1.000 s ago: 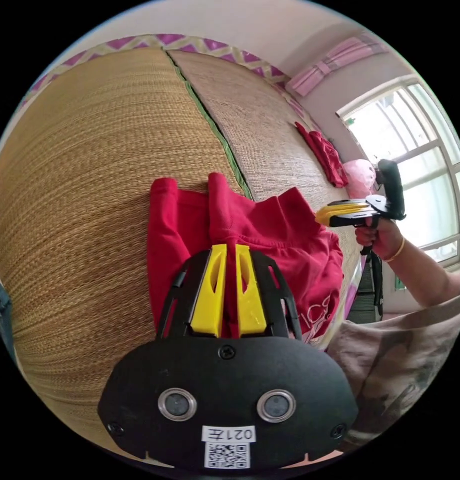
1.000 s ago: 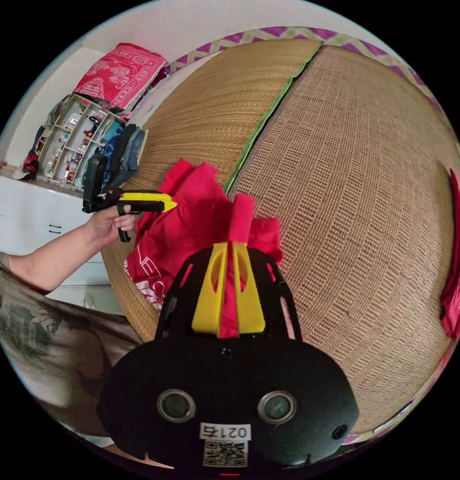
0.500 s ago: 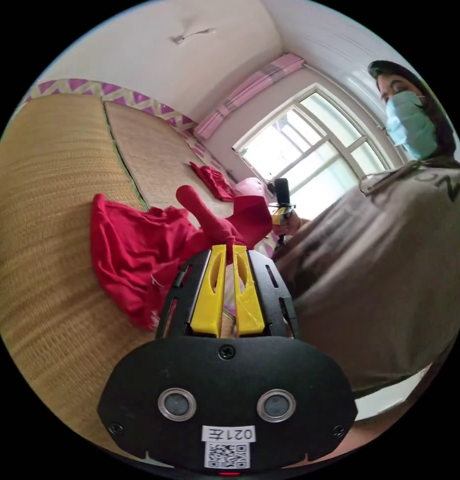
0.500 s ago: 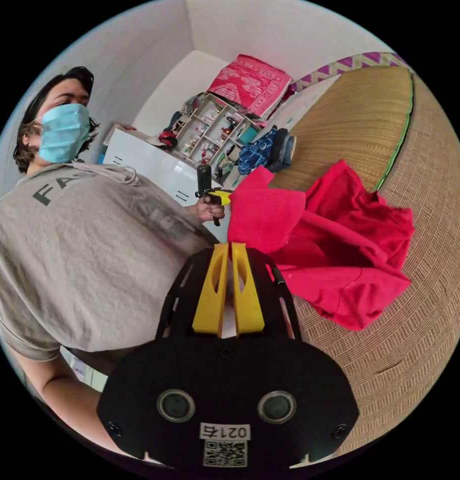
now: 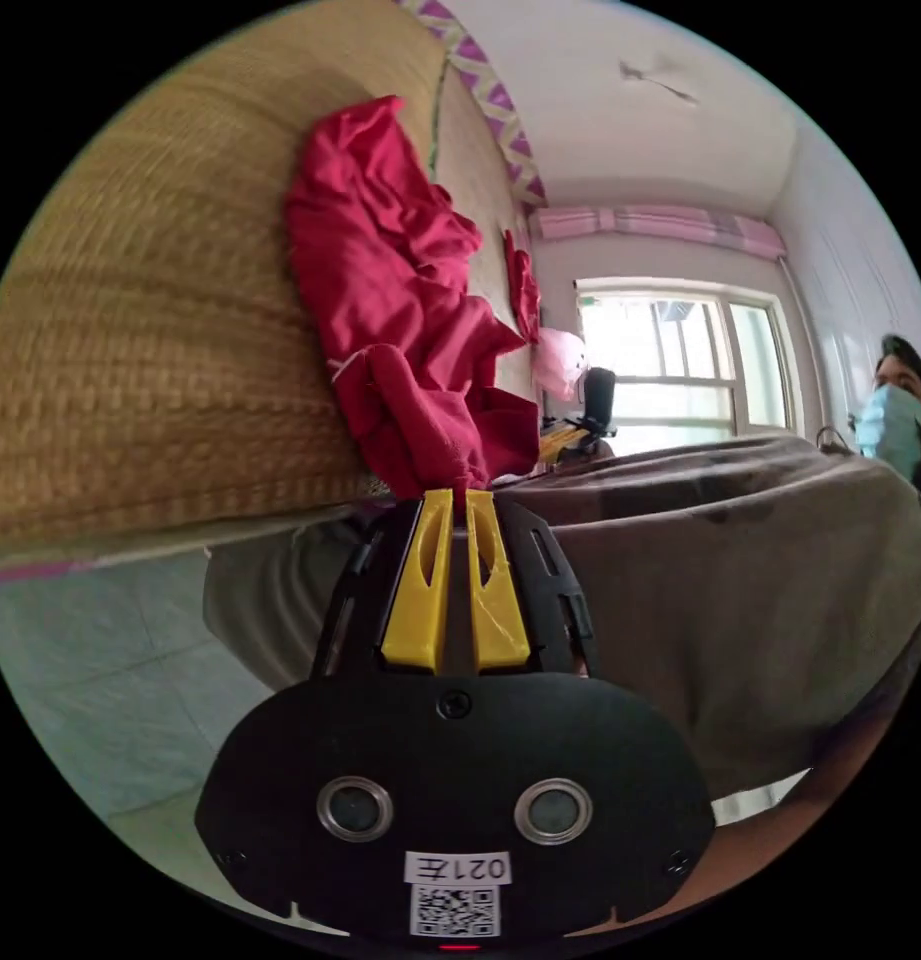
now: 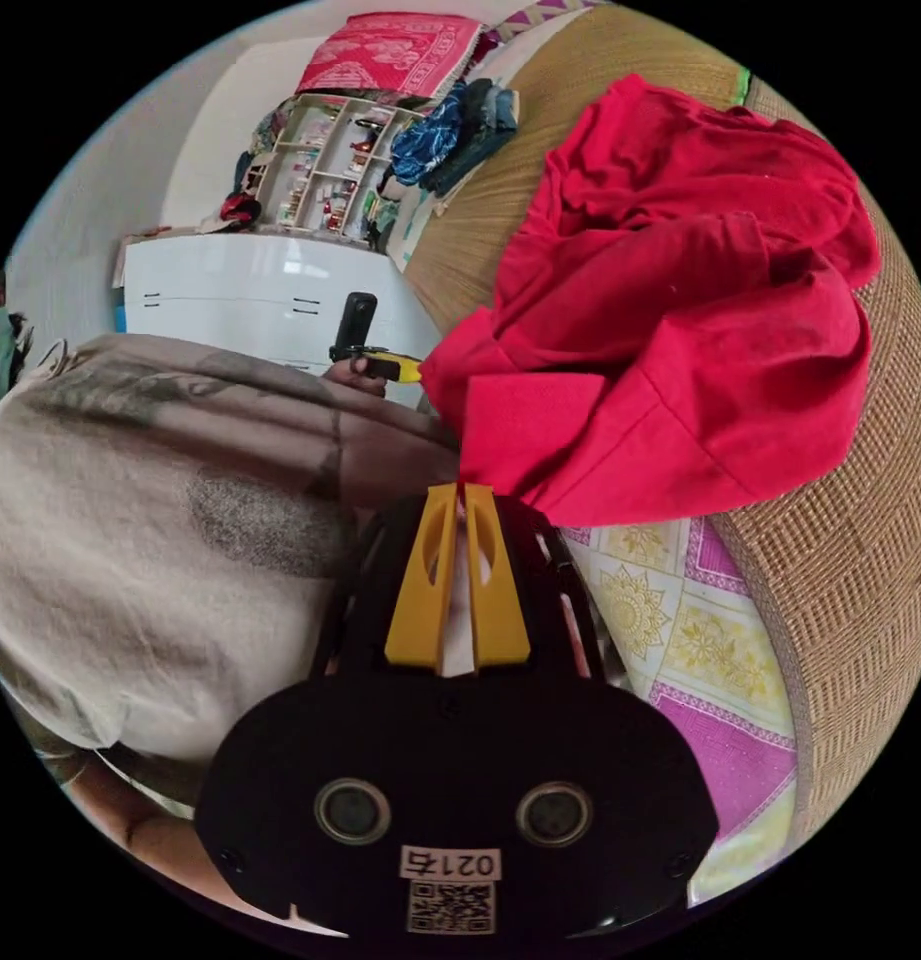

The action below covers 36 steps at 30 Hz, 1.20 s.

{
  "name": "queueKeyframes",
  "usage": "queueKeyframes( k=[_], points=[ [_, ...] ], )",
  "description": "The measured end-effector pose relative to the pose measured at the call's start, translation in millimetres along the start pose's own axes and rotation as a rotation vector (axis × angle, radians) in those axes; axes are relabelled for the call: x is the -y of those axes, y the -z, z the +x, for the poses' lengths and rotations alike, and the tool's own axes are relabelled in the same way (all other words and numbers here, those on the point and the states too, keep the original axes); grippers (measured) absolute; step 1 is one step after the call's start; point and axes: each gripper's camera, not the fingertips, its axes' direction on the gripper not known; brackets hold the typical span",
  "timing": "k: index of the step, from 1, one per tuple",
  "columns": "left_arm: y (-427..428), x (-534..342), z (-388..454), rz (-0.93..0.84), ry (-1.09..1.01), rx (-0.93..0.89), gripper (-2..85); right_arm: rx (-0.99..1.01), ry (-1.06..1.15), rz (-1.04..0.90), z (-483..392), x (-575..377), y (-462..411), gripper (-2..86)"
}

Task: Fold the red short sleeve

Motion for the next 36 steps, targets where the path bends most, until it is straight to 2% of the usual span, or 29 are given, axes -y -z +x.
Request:
queueKeyframes(
  k=[4, 6, 8, 9, 12, 16, 19, 21, 25, 28, 30, 33, 36],
  points=[
    [52.8, -43.4, 23.5, 0.165, -0.031, 0.056, -0.9, -0.074, 0.11, 0.034, -49.1, 1.2, 40.6, 4.8],
    [73.3, -56.5, 40.8, 0.195, -0.064, 0.084, -0.8, -0.222, 0.086, 0.093, -60.0, 3.0, 64.4, 6.7],
    [85.5, -60.4, 68.3, 0.204, -0.116, 0.161, -0.7, -0.457, 0.065, 0.144, -67.0, 15.6, 83.0, 9.1],
    [85.7, -56.8, 92.9, 0.191, -0.173, 0.219, -0.4, -0.495, 0.061, 0.151, -66.9, 21.3, 85.0, 9.5],
    [60.1, -33.3, 157.3, 0.156, -0.307, 0.37, 1.2, -0.62, 0.041, 0.152, -63.1, 59.4, 80.7, 11.0],
    [-18.5, 16.5, 235.8, 0.1, -0.508, 0.449, 6.5, -0.774, 0.091, 0.055, -75.2, 115.3, 41.0, 10.9],
    [-86.2, 51.2, 271.1, 0.044, -0.594, 0.498, 8.5, -0.877, 0.094, -0.064, -79.0, 128.5, 10.5, 3.4],
    [-125.7, 66.8, 281.5, -0.006, -0.612, 0.54, 9.3, -0.878, 0.049, -0.037, -82.4, 118.5, 13.3, 1.2],
    [-190.2, 68.8, 295.1, -0.1, -0.693, 0.747, 10.0, -0.811, -0.077, 0.116, -106.7, 64.8, 43.7, 0.1],
    [-203.4, 54.6, 282.3, -0.14, -0.63, 0.874, 7.3, -0.767, -0.185, 0.21, -117.5, 18.8, 52.7, -0.1],
    [-191.3, 43.9, 274.1, -0.123, -0.541, 0.904, 0.8, -0.727, -0.263, 0.267, -115.5, -8.5, 52.6, -0.1],
    [-134.4, 18.6, 270.7, 0.01, -0.384, 0.785, -0.6, -0.634, -0.401, 0.315, -89.9, -53.0, 36.4, -0.1],
    [-61.5, -26.9, 266.0, 0.165, -0.236, 0.756, -0.9, -0.541, -0.513, 0.342, -49.3, -93.8, 8.0, 0.0]
  ],
)
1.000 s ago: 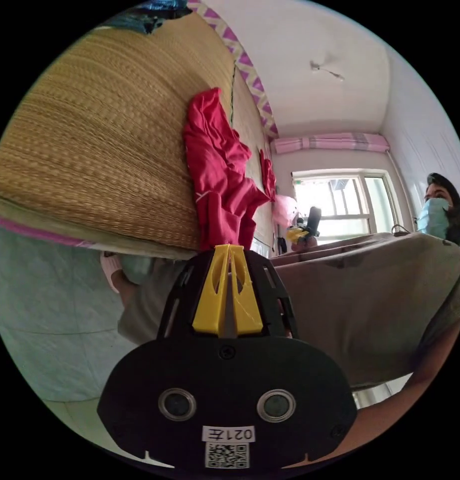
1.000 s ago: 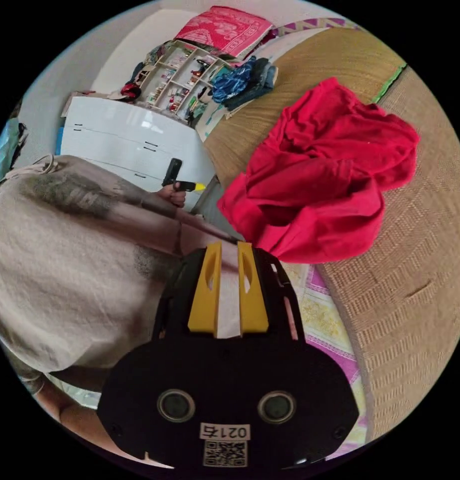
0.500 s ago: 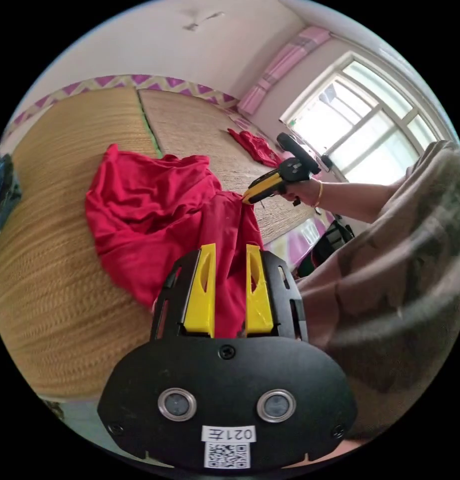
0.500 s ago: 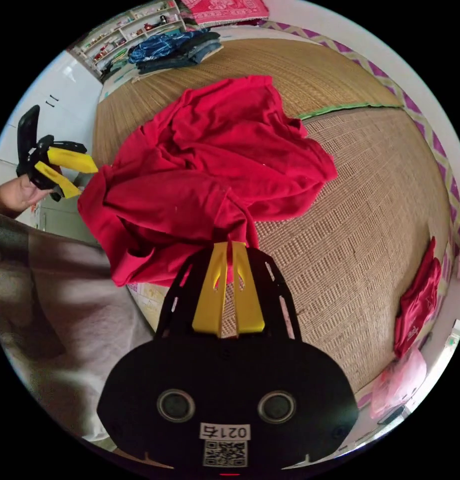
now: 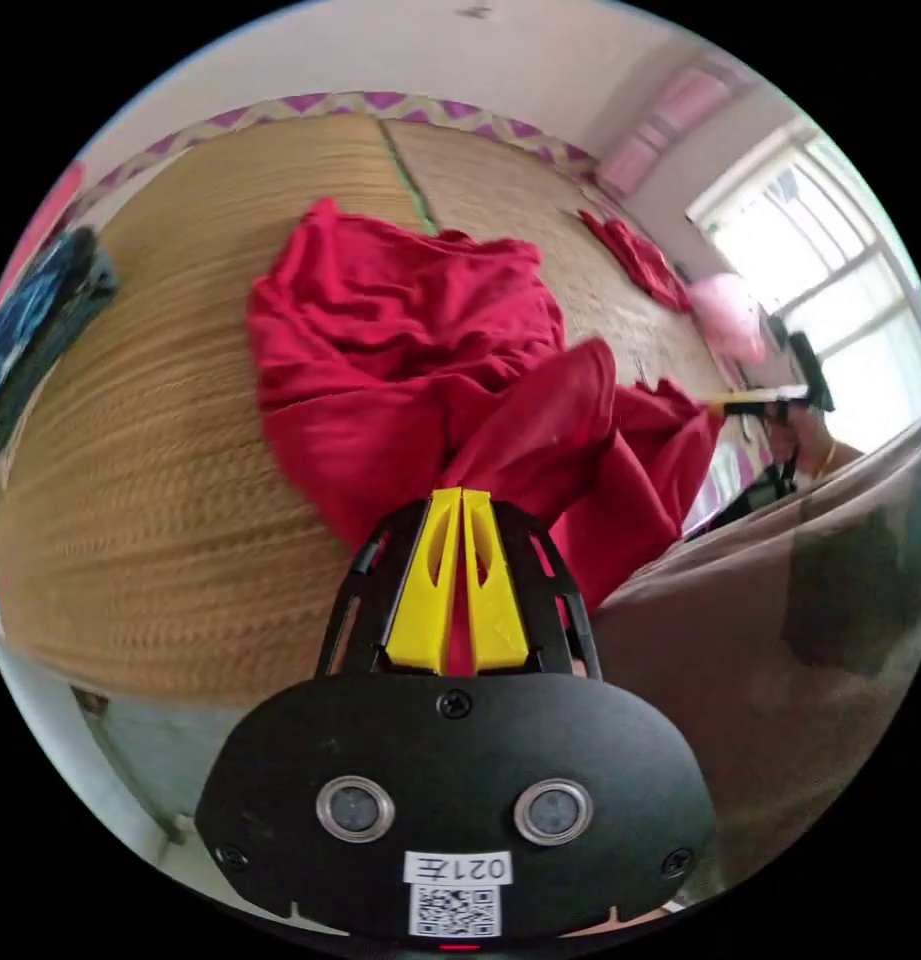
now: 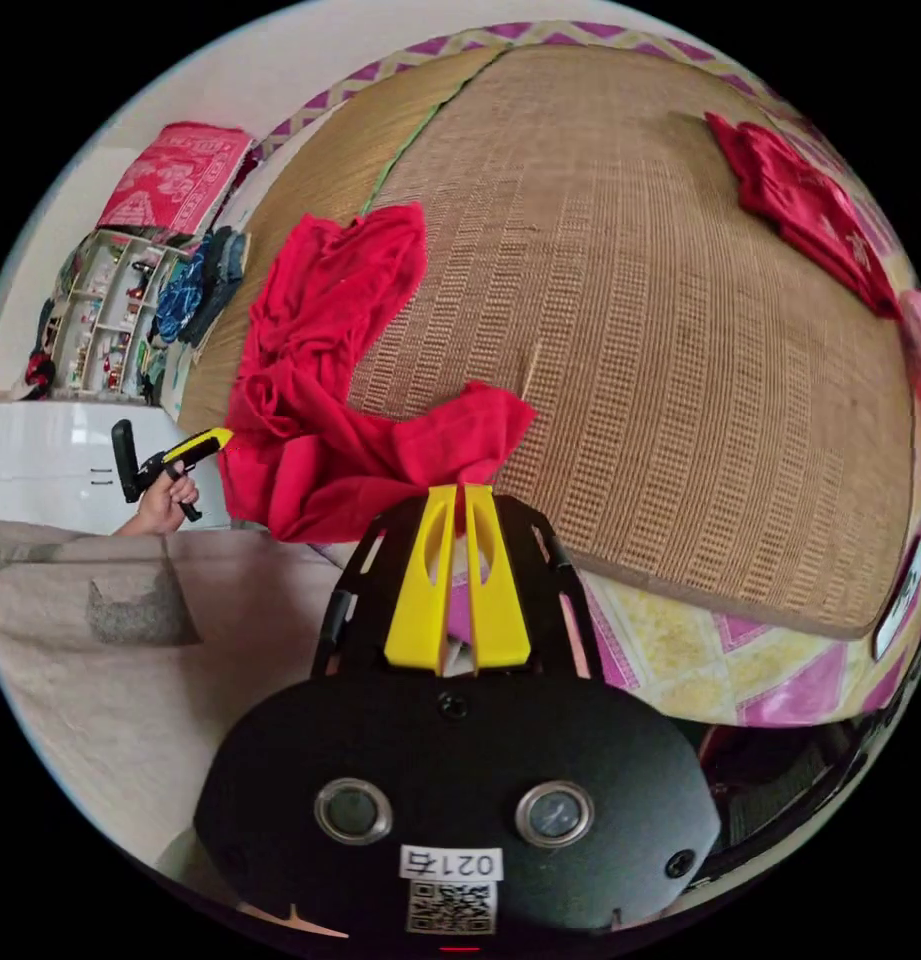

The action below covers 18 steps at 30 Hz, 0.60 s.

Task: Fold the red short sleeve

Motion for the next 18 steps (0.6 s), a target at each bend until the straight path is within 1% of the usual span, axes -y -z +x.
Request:
queueKeyframes(
  k=[1, 2, 4, 5, 7, 9, 11, 13, 16, 18],
  points=[
    [22.6, -23.9, -23.5, 0.027, 0.096, 0.018, -0.9, 0.019, -0.033, -0.013, 12.5, -9.2, -16.1, 0.0],
    [32.6, -37.5, -36.1, 0.036, 0.148, 0.032, -0.9, 0.049, -0.059, -0.024, 22.4, -16.1, -31.3, 0.0],
    [64.6, -104.6, -94.3, 0.082, 0.411, 0.057, -0.9, 0.074, -0.073, -0.03, 30.4, -22.0, -51.1, 0.0],
    [69.2, -124.9, -110.4, 0.096, 0.494, 0.039, -0.9, 0.083, -0.079, -0.034, 33.0, -22.9, -62.2, -0.1],
    [75.3, -207.4, -160.9, 0.182, 0.796, -0.056, -0.9, 0.086, -0.073, -0.034, 34.2, -21.6, -75.5, 0.0],
    [64.8, -249.3, -180.3, 0.225, 0.918, -0.185, -0.9, 0.086, -0.063, -0.03, 34.7, -18.8, -86.3, 0.0],
    [59.8, -260.5, -181.0, 0.242, 0.908, -0.192, -1.0, 0.088, -0.045, -0.019, 36.4, -16.1, -96.7, 0.0],
    [59.1, -259.4, -177.9, 0.321, 0.835, -0.242, -1.0, 0.09, -0.028, -0.014, 38.3, -15.7, -104.6, 0.0],
    [61.4, -264.7, -184.3, 0.382, 0.805, -0.24, -0.9, 0.088, -0.006, -0.01, 43.0, -18.2, -120.2, 0.0],
    [56.0, -271.9, -193.7, 0.363, 0.829, -0.227, -0.9, 0.1, -0.012, -0.002, 48.6, -21.2, -131.0, 0.0]
  ],
)
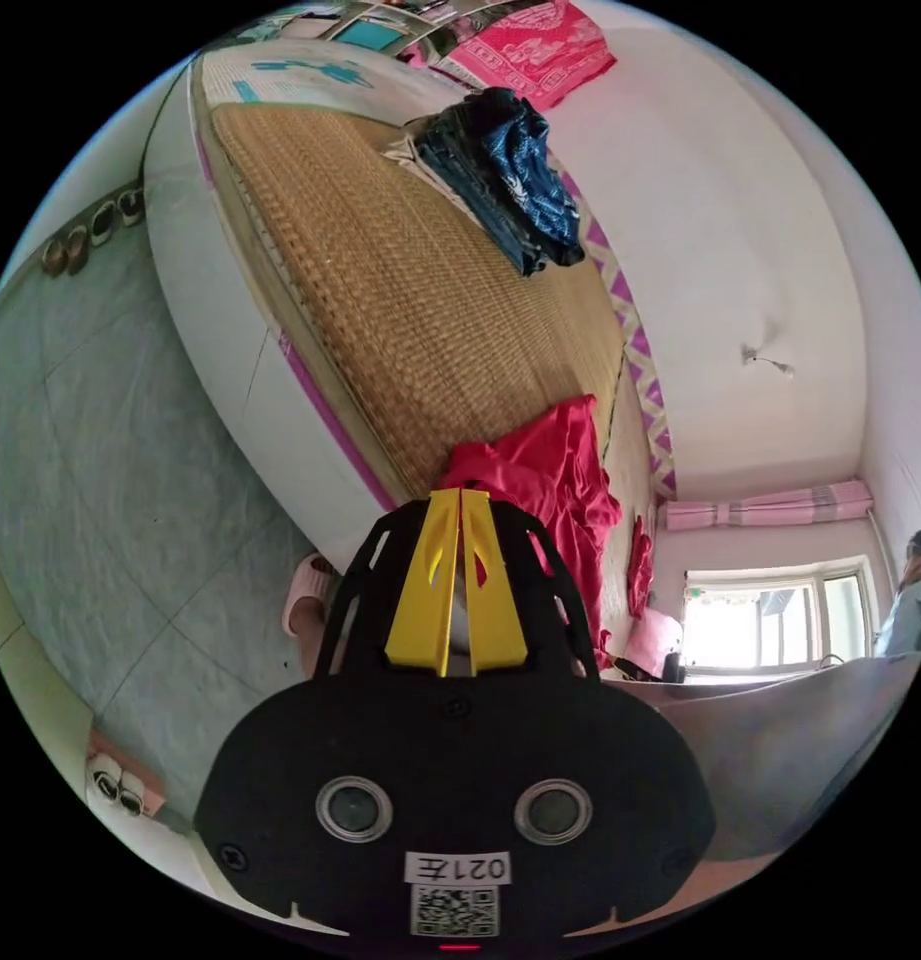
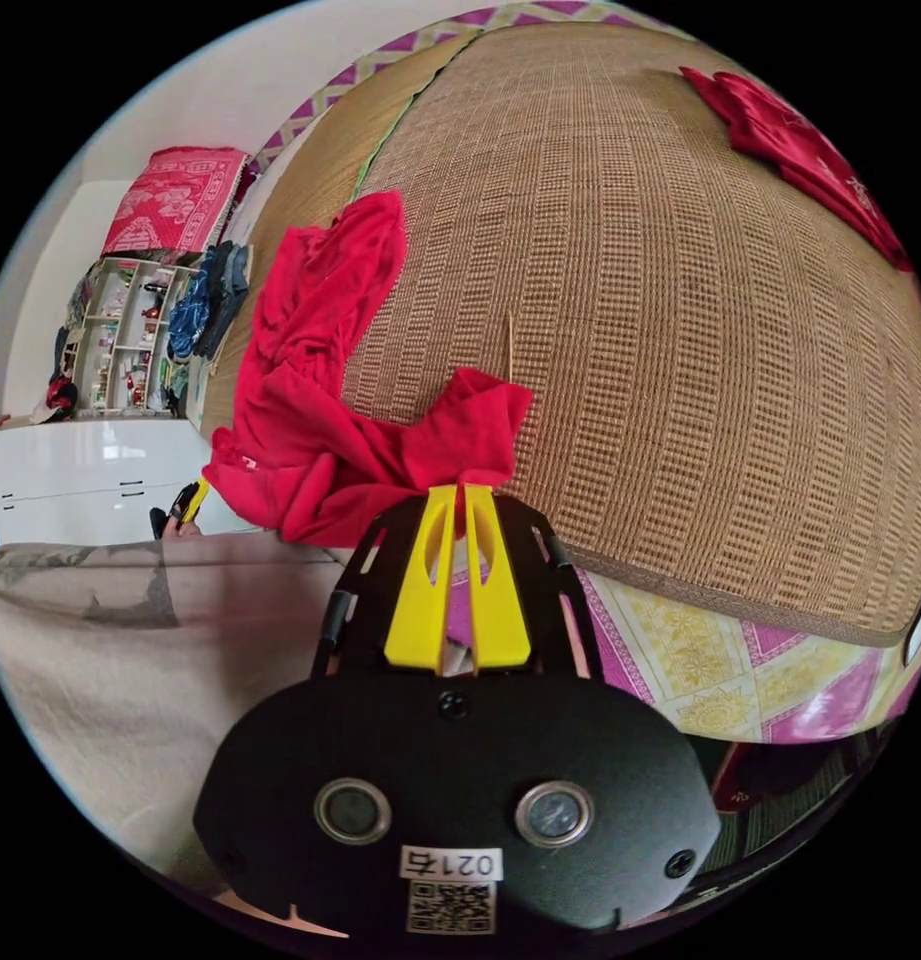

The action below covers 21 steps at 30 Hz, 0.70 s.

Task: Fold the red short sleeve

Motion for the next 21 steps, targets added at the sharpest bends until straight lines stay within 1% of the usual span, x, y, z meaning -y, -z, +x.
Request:
queueKeyframes(
  k=[2, 3, 5, 6, 8, 10, 11, 12, 13, 14, 16, 18, 20, 21],
  points=[
    [3.3, -1.2, -12.6, 0.041, 0.034, 0.023, -0.9, 0.033, -0.032, 0.026, 13.3, -4.9, -12.6, 0.1],
    [4.6, -0.6, -19.9, 0.065, 0.052, -0.011, -0.9, 0.049, -0.043, 0.033, 17.2, -5.8, -15.4, 0.1],
    [4.5, 3.3, -20.6, 0.113, 0.055, -0.084, -0.8, 0.148, -0.082, 0.077, 32.2, -5.1, -22.3, 0.1],
    [0.2, 11.1, -12.4, 0.11, 0.01, -0.151, -0.7, 0.177, -0.084, 0.095, 34.4, -3.6, -22.3, 0.1],
    [-14.1, 26.5, 12.5, 0.025, -0.108, -0.136, -0.2, 0.232, -0.06, 0.132, 35.6, 7.8, -23.0, 0.0],
    [-43.8, 34.2, 59.3, -0.112, -0.358, 0.005, 1.8, 0.218, -0.016, 0.121, 31.7, 17.2, -29.4, 0.0],
    [-53.7, 33.8, 67.4, -0.148, -0.399, 0.051, 5.7, 0.2, 0.011, 0.11, 29.4, 21.3, -36.9, 0.0],
    [-74.1, 30.8, 79.3, -0.226, -0.474, 0.128, 13.4, 0.194, 0.023, 0.104, 28.8, 22.7, -41.5, 0.0],
    [-89.0, 22.7, 90.4, -0.25, -0.563, 0.214, 15.4, 0.189, 0.039, 0.093, 29.9, 24.0, -52.1, 0.0],
    [-96.7, 18.5, 95.0, -0.262, -0.603, 0.258, 16.4, 0.187, 0.041, 0.087, 33.7, 23.7, -63.4, 0.0],
    [-129.4, 3.1, 107.3, -0.286, -0.746, 0.448, 19.1, 0.197, 0.027, 0.084, 43.6, 21.3, -80.7, 0.0],
    [-158.7, -1.1, 107.5, -0.298, -0.813, 0.518, 20.8, 0.213, 0.001, 0.085, 56.5, 18.4, -98.1, 0.0],
    [-187.2, 4.4, 102.1, -0.305, -0.828, 0.595, 21.6, 0.224, -0.029, 0.081, 73.3, 15.7, -120.0, 0.0],
    [-205.0, 11.5, 96.7, -0.318, -0.824, 0.686, 21.0, 0.222, -0.033, 0.079, 76.9, 15.3, -124.8, 0.0]
  ],
)
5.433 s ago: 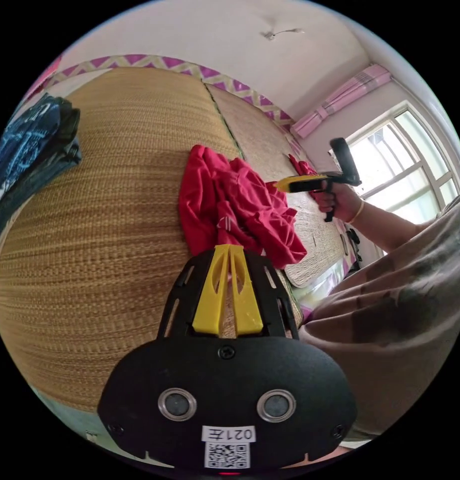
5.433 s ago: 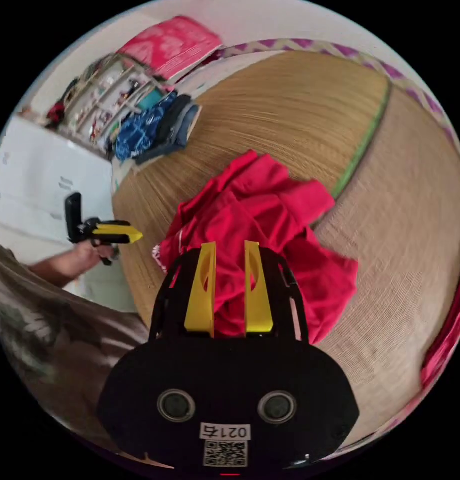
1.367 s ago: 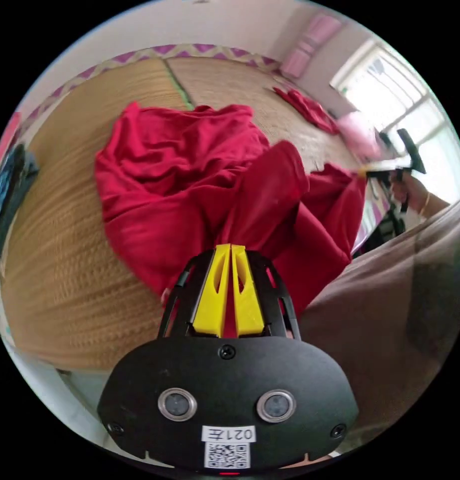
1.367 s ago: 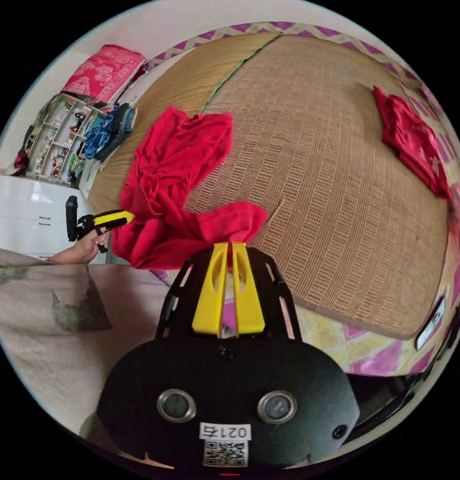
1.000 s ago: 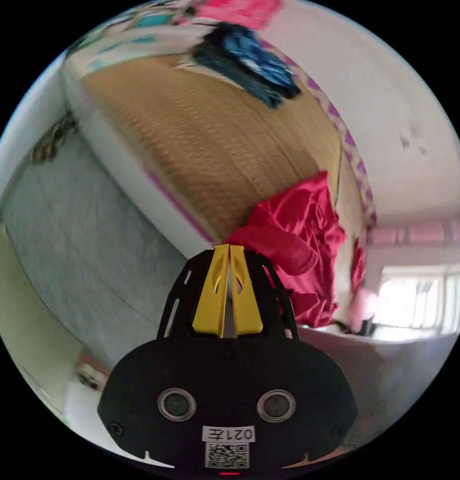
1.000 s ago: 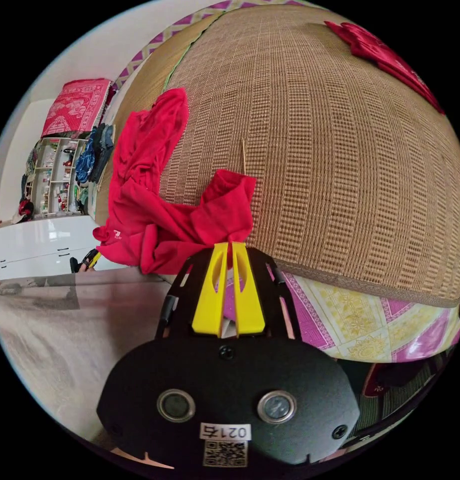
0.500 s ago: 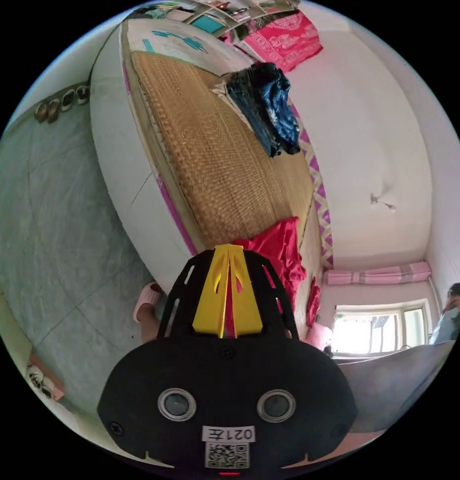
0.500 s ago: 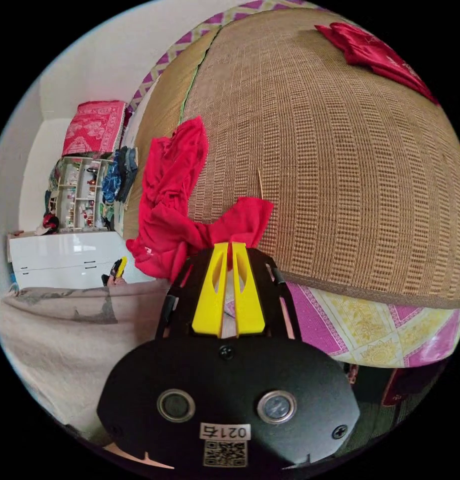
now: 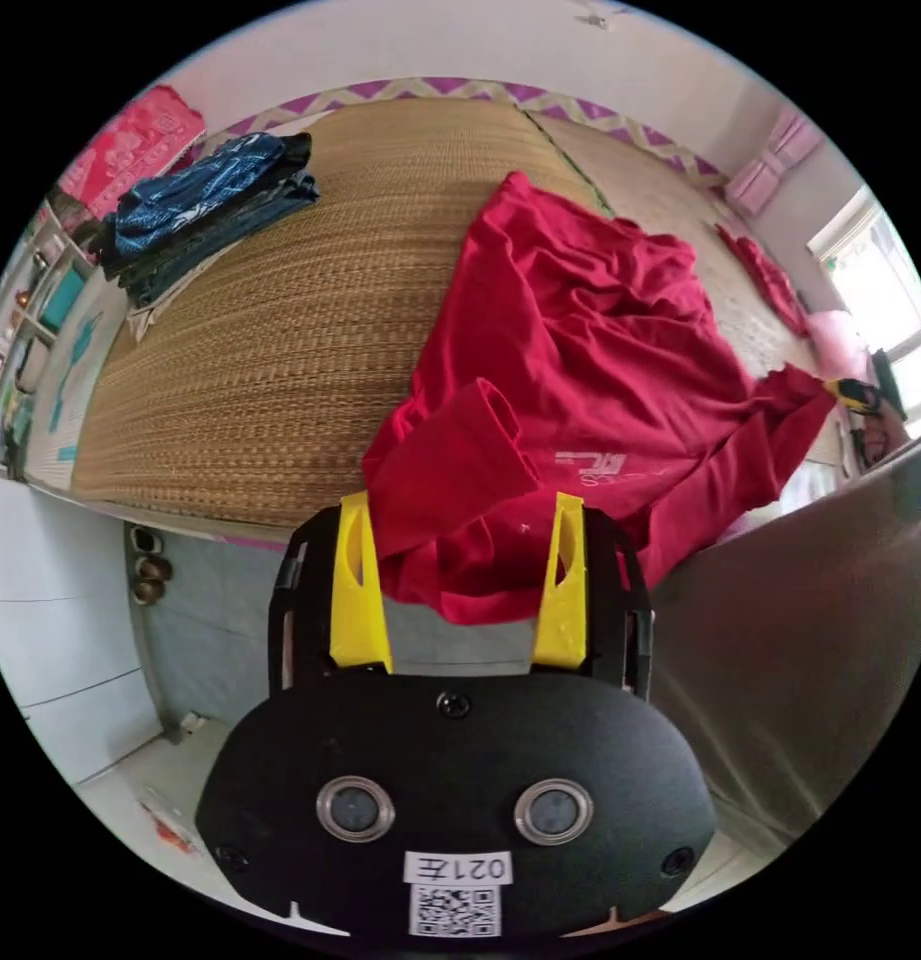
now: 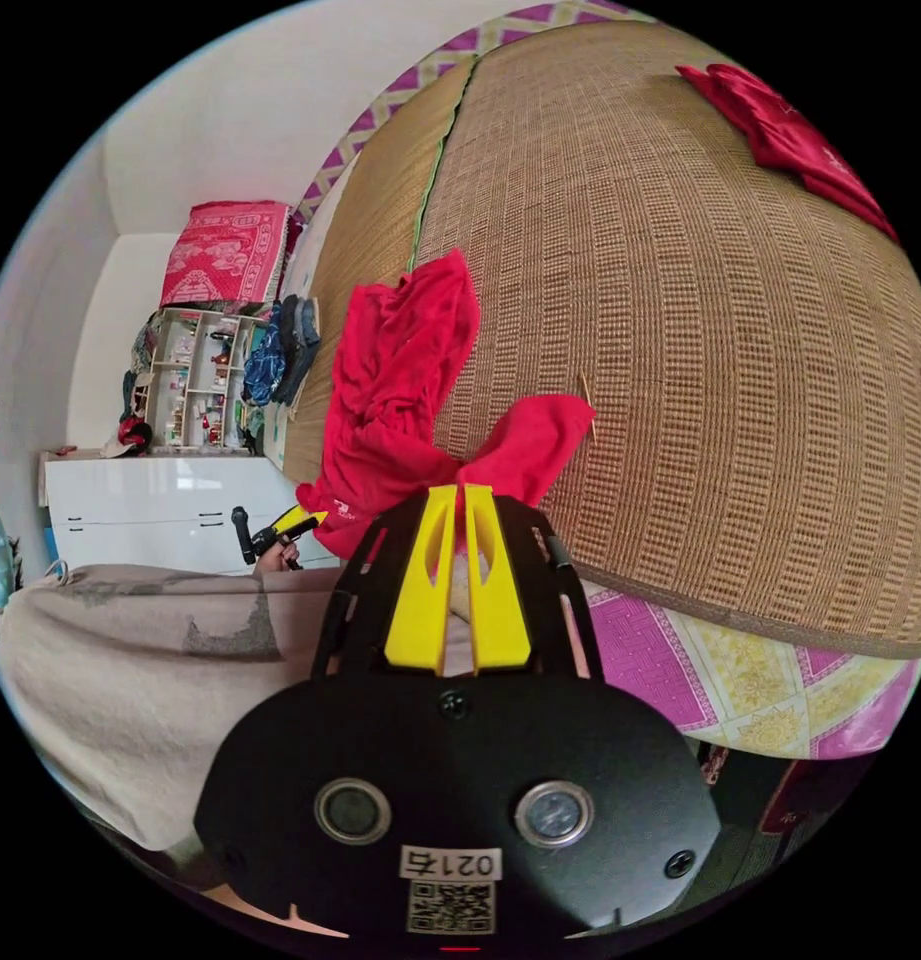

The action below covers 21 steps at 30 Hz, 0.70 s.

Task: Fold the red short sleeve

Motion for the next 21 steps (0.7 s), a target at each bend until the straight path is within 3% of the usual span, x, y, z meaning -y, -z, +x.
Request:
queueKeyframes(
  k=[3, 7, 10, 15, 17, 21],
  points=[
    [-18.9, 13.6, -19.4, -0.016, 0.052, -0.017, 12.4, -0.033, 0.005, -0.02, 18.5, -1.1, -18.0, 0.0],
    [-12.6, -23.3, -110.6, 0.183, 0.347, -0.431, 5.3, -0.01, 0.012, -0.003, 43.6, -2.8, -34.1, 0.0],
    [3.1, -61.3, -181.8, 0.343, 0.494, -0.544, 4.0, 0.041, -0.01, 0.05, 64.4, -4.4, -40.3, 0.1],
    [5.1, -40.5, -240.2, 0.339, 0.454, -0.626, 2.6, 0.104, 0.003, 0.088, 88.5, 5.9, -55.2, 0.0],
    [13.7, -8.6, -252.2, 0.384, 0.426, -0.679, 2.0, 0.218, 0.027, 0.114, 94.5, 27.7, -54.0, -0.1],
    [45.8, 126.9, -274.8, 0.37, 0.337, -0.682, 1.1, 0.408, 0.033, 0.161, 97.9, 99.5, -33.0, -0.2]
  ],
)
